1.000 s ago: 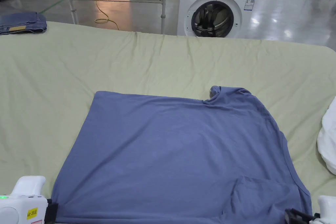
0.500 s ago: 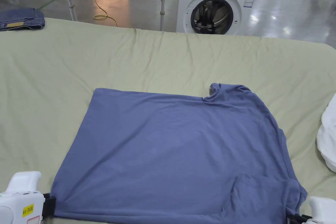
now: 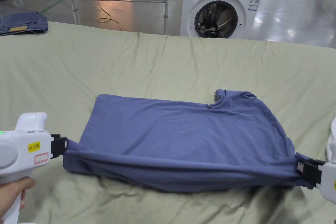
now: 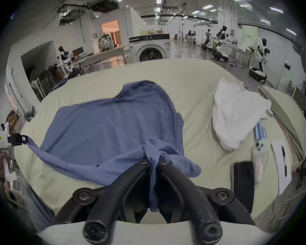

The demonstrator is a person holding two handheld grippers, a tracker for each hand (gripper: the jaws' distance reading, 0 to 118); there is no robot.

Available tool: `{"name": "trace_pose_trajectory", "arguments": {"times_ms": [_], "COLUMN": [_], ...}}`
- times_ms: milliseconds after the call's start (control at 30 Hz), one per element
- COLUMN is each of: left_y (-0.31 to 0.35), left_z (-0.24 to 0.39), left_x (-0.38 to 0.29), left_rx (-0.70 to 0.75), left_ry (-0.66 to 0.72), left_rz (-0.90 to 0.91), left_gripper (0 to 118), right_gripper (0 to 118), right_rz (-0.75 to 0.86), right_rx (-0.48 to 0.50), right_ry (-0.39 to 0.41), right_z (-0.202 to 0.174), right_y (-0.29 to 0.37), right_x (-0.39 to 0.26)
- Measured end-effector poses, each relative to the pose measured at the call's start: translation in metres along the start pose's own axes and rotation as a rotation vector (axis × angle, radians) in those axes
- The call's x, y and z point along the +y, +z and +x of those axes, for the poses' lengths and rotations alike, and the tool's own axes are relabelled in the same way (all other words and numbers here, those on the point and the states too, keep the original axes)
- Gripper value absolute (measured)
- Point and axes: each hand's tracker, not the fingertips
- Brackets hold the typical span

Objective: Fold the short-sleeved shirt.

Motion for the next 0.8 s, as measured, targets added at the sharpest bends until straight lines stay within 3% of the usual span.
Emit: {"name": "trace_pose_trajectory", "arguments": {"times_ms": [333, 667, 733, 800], "left_y": [-0.1, -0.152, -0.148, -0.14], "left_z": [-0.005, 0.001, 0.005, 0.01], "left_x": [0.053, 0.056, 0.057, 0.057], "left_rx": [0.016, 0.042, 0.047, 0.073], "left_ry": [0.032, 0.024, 0.022, 0.009], "left_rz": [-0.071, -0.15, -0.141, -0.098], "left_gripper": [1, 1, 3, 23], "right_gripper": [2, 6, 15, 50], "right_rz": [-0.073, -0.164, -0.146, -0.094], "right_rx": [-0.008, -0.056, -0.073, -0.087], "right_ry": [-0.068, -0.009, 0.007, 0.006], "right_z": [-0.006, -0.012, -0.015, -0.018], "right_y": [-0.11, -0.169, -0.167, -0.159], "right_x": [0.06, 0.057, 0.056, 0.057]}}
